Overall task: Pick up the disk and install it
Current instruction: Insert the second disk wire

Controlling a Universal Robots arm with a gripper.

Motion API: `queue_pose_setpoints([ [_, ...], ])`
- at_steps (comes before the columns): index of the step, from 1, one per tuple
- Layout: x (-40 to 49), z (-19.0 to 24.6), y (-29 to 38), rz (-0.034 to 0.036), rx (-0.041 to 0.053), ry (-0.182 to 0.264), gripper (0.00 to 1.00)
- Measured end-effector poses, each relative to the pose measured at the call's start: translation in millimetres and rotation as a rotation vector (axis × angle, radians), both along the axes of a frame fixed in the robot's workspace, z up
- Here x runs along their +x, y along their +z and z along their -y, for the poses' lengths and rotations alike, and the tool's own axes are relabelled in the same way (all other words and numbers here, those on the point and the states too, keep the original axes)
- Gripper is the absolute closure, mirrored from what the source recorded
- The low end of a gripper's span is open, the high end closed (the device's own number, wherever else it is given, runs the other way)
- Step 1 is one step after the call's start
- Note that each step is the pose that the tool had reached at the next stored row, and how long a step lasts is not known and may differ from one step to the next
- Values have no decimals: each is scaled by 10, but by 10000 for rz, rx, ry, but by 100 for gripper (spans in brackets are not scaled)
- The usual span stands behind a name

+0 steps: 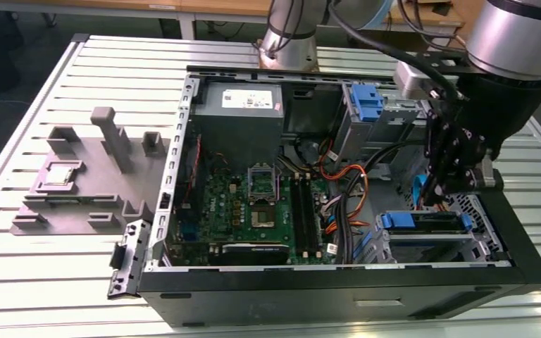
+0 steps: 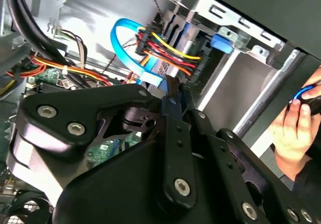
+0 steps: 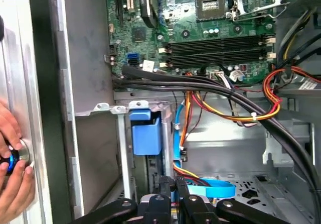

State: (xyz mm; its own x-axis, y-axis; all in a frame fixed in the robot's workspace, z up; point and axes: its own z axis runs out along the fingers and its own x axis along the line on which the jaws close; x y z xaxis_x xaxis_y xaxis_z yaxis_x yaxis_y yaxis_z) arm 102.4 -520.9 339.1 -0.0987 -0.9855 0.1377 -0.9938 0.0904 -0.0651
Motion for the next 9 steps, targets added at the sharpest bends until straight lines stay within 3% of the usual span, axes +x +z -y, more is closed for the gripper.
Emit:
queue_pose_setpoints([
  [1, 0, 33, 1, 0, 6, 1, 84],
  [9, 0, 141, 0, 0, 53, 1, 84],
])
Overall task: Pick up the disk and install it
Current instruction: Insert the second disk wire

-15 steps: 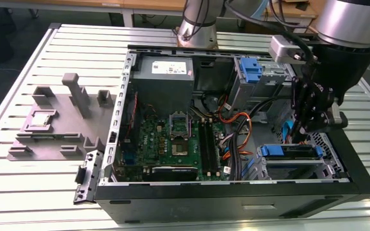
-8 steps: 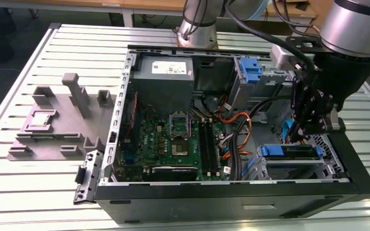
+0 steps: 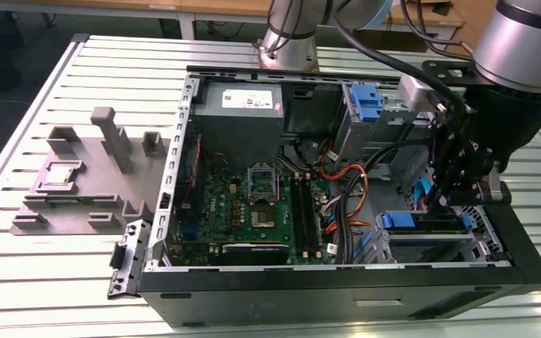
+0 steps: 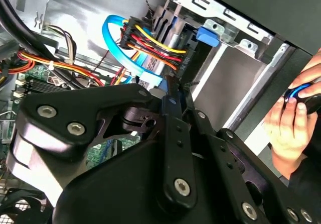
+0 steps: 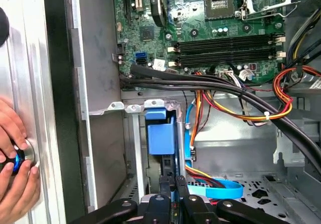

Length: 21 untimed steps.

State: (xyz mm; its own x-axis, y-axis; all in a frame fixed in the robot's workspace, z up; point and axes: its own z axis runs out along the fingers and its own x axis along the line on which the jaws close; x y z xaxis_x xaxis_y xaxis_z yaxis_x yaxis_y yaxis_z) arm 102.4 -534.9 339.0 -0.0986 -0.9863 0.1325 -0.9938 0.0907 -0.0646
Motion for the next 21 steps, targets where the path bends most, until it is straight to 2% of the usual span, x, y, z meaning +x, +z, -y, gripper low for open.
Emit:
queue_pose_setpoints([
  [2, 0, 23, 1, 0, 91, 0, 84],
  [6, 0, 70, 0, 0, 440, 0, 84],
  [7, 0, 83, 0, 1, 477, 0, 84],
  [12, 1, 104, -4, 4, 481, 103, 84],
  [15, 0, 106, -6, 22, 479, 301, 84],
  [21, 0, 107, -22, 35, 499, 298, 84],
])
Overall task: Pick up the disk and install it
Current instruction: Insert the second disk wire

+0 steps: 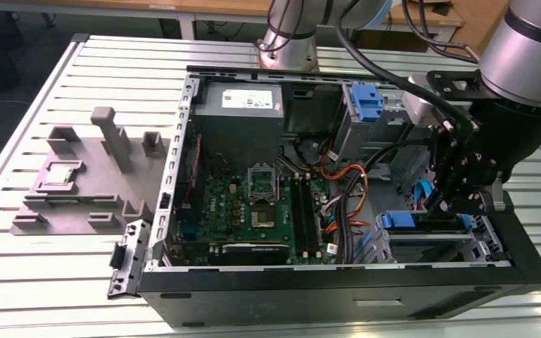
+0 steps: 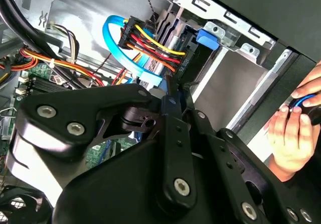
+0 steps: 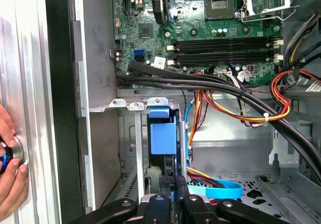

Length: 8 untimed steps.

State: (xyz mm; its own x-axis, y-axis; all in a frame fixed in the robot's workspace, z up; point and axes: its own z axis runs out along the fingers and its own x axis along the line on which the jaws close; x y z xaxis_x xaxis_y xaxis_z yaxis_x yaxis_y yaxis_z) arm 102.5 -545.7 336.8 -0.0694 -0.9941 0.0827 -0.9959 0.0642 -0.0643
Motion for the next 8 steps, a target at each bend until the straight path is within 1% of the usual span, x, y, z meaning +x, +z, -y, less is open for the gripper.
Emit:
queue_pose_setpoints([
  [8, 0, 0, -25, 0, 66, -68, 84],
])
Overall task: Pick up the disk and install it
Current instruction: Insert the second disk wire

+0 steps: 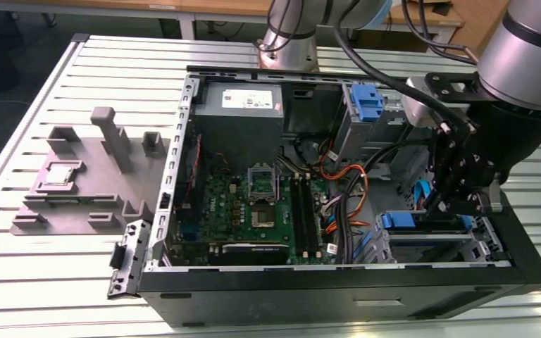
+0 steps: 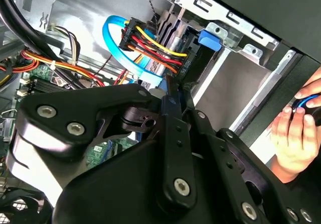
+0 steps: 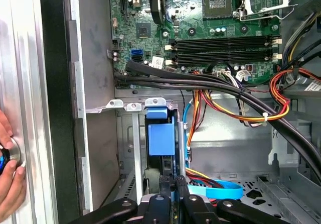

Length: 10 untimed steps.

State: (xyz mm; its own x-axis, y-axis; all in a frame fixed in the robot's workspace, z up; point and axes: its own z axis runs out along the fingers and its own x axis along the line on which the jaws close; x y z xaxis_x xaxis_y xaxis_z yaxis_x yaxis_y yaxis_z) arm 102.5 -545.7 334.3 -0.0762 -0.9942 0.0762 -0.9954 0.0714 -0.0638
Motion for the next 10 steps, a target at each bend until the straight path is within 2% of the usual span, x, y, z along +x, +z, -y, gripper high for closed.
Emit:
queue_pose_setpoints([
  [5, 0, 3, -19, 0, 109, -2, 84],
  [10, 0, 8, -43, 0, 143, -2, 84],
])
